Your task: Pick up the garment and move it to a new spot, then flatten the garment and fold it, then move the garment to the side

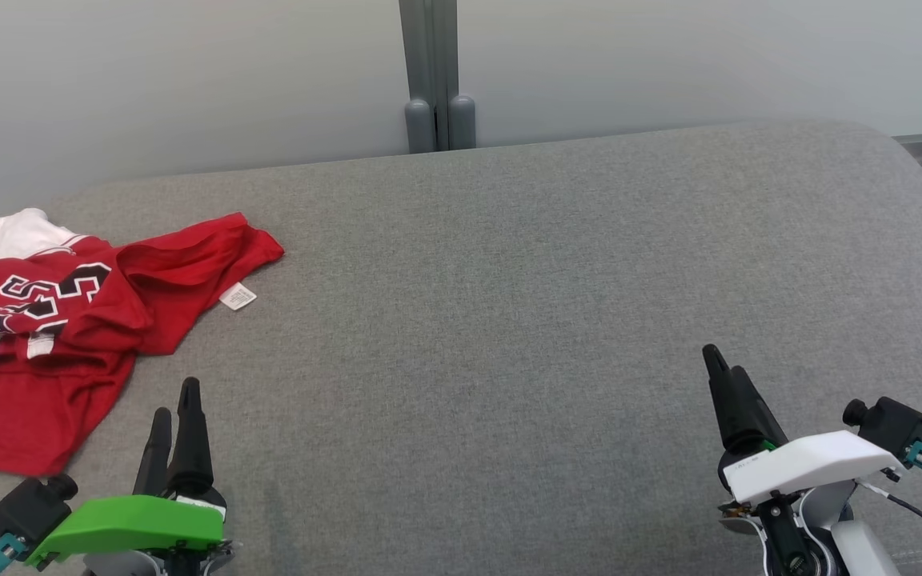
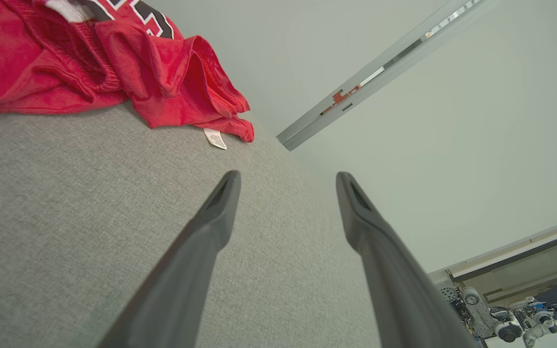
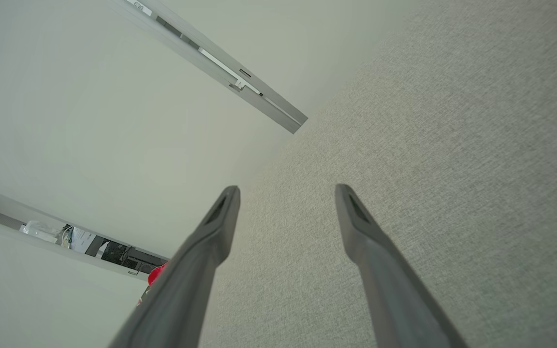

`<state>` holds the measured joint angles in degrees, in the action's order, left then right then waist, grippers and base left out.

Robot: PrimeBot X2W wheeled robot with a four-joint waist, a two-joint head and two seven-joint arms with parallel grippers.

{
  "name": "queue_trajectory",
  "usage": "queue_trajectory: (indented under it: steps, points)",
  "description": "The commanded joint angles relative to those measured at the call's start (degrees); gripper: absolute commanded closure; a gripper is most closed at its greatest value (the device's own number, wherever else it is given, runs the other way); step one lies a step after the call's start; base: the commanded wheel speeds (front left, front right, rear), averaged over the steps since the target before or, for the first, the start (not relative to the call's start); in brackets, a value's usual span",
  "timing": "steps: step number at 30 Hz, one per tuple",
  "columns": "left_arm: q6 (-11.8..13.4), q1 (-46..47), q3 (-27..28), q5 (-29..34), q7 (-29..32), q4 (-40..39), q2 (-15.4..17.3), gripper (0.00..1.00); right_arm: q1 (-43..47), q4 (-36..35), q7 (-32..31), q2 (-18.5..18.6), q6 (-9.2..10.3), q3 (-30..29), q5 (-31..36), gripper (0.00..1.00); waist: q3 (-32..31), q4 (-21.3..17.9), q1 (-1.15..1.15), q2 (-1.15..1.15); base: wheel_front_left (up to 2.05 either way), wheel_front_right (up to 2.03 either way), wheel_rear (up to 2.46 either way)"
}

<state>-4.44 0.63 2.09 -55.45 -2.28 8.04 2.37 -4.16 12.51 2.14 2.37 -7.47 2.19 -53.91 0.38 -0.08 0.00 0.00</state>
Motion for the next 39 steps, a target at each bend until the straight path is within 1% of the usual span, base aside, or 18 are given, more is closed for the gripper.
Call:
queue_trajectory:
  steps: [1, 12, 20, 29, 39]
  points:
    - [0.4, 0.2, 0.0, 2.8, -0.7, -1.0, 0.3, 0.0, -1.4, -1.1, 0.8, 0.3, -0.01, 0.5, 2.4, 0.0, 0.0, 0.0, 0.0, 0.0, 0.0, 0.0, 0.0]
    - [2.0, -0.9, -1.1, 12.3, -2.8, -2.3, 0.4, 0.0, -1.1, -1.1, 2.9, 0.4, -0.02, 2.5, 11.2, 0.0, -0.2, -0.1, 0.0, 0.0, 0.0, 0.0, 0.0]
    - [3.0, -1.6, -1.6, 17.7, -4.2, -2.7, 0.5, 0.0, -1.0, -1.2, 4.3, 0.4, -0.02, 4.2, 16.4, 0.0, -0.3, -0.2, 0.0, 0.0, 0.0, 0.0, 0.0]
    - [2.8, -2.0, -1.5, 23.3, -5.7, -2.8, 0.5, 0.0, -1.1, -1.3, 5.8, 0.4, -0.02, 5.1, 21.3, 0.0, -0.1, -0.2, 0.0, 0.0, 0.0, 0.0, 0.0]
    - [1.2, -2.8, -1.8, 28.0, -7.1, -2.6, 0.6, 0.0, -1.1, -0.6, 7.2, 0.5, -0.02, 5.8, 26.7, 0.0, -0.1, -0.4, 0.0, 0.0, 0.0, 0.0, 0.0]
